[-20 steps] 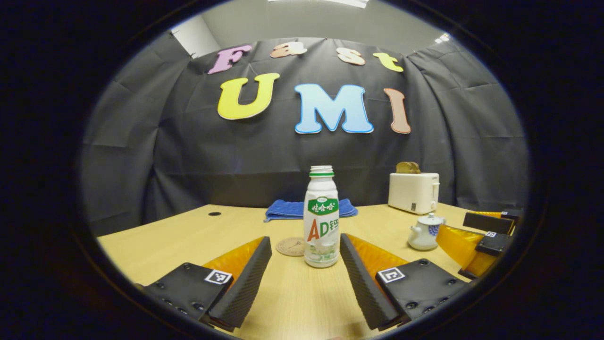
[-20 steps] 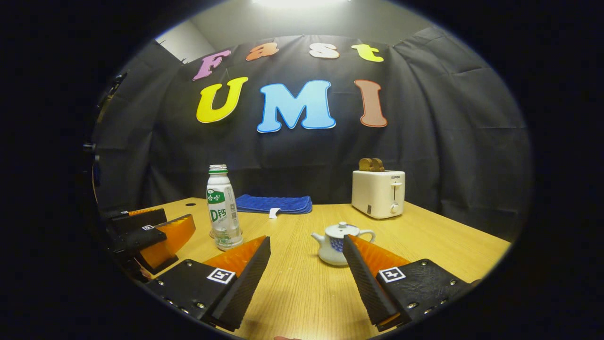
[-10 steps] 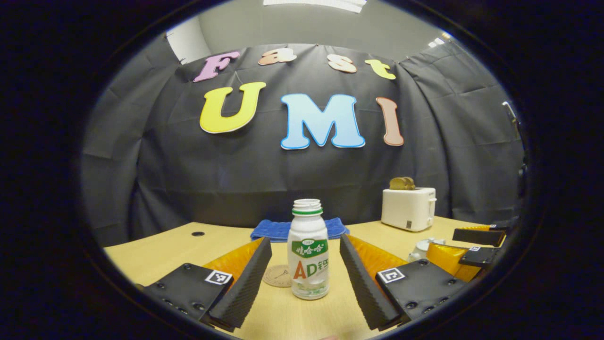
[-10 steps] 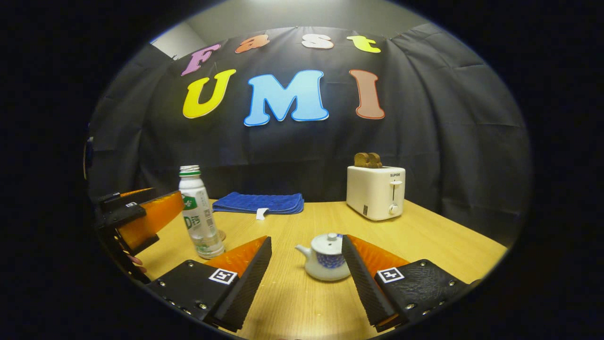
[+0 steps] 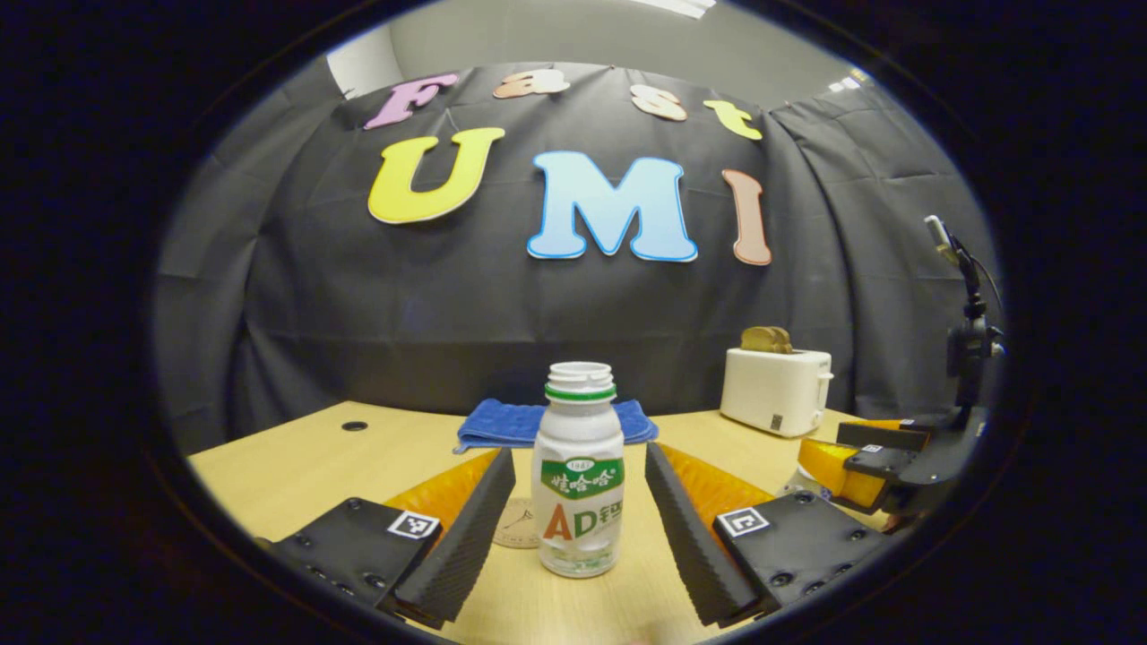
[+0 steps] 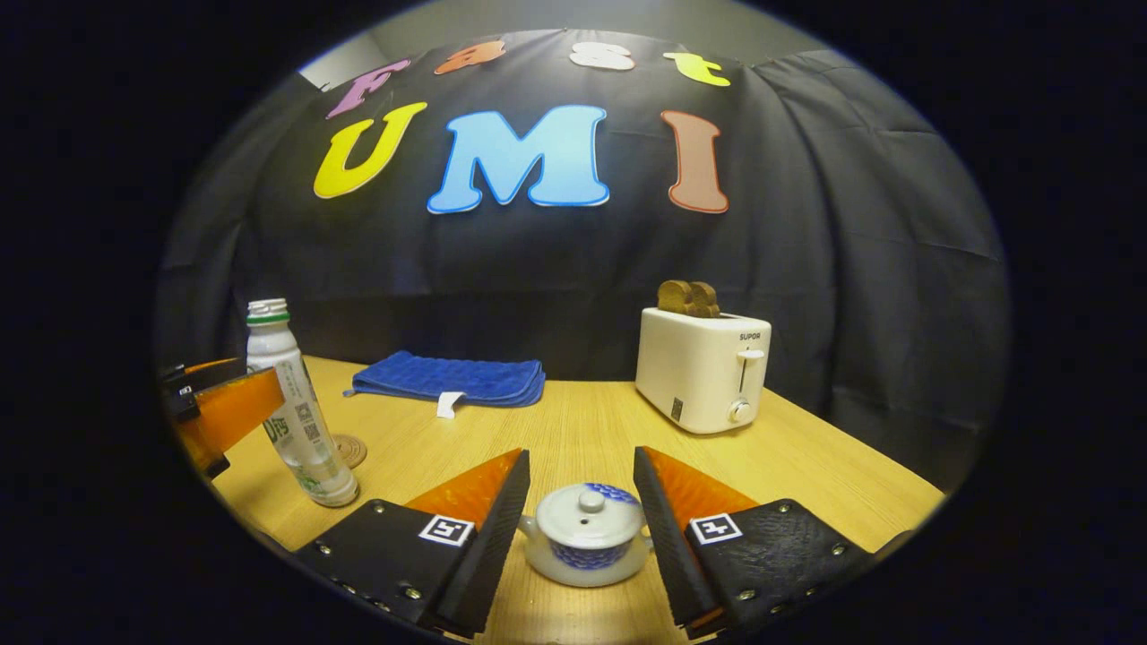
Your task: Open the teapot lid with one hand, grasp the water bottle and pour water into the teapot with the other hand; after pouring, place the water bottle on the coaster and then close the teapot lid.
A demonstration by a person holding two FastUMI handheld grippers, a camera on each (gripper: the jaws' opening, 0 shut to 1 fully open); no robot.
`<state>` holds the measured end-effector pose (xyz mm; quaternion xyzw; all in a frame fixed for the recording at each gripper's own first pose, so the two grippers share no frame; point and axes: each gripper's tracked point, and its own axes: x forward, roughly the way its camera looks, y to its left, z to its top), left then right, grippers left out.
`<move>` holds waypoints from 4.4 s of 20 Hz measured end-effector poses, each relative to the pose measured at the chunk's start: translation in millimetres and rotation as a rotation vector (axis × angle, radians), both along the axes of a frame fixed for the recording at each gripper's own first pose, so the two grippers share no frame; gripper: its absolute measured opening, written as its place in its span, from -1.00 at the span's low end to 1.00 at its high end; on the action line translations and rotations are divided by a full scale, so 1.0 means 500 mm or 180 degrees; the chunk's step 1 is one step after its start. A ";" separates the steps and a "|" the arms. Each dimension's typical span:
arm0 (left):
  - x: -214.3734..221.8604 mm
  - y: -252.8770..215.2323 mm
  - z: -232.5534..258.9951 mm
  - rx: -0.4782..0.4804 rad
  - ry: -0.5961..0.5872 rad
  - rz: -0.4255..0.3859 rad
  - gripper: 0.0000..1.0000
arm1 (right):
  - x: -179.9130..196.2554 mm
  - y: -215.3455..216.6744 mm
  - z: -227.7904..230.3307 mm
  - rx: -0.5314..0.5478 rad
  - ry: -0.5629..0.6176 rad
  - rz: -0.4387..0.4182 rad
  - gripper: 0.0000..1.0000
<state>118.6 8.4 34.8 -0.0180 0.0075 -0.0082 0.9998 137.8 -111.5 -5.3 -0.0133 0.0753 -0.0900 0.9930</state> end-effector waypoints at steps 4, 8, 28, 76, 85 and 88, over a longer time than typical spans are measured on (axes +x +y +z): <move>-0.006 -0.002 0.007 -0.0022 -0.0031 -0.0026 1.00 | -0.002 0.001 -0.011 0.0030 0.0096 0.0003 -0.05; -0.013 0.005 0.010 -0.0011 -0.0061 -0.0021 1.00 | -0.004 -0.014 -0.010 0.0148 0.0074 -0.0063 -0.71; 0.054 0.000 -0.083 0.0152 0.0143 -0.0010 1.00 | -0.047 0.073 0.066 -0.0454 -0.0471 0.0338 -0.99; 0.104 -0.286 -0.121 0.4399 0.0236 -0.0603 0.51 | -0.527 0.022 0.059 -0.0151 -0.0848 0.0409 -0.99; 0.096 -0.305 -0.114 0.4910 0.0223 -0.0641 0.55 | -0.522 0.009 0.049 -0.0135 -0.0792 0.0407 -0.99; 0.093 -0.310 -0.106 0.5070 0.0169 -0.0630 0.55 | -0.522 0.007 0.045 -0.0133 -0.0779 0.0408 -0.99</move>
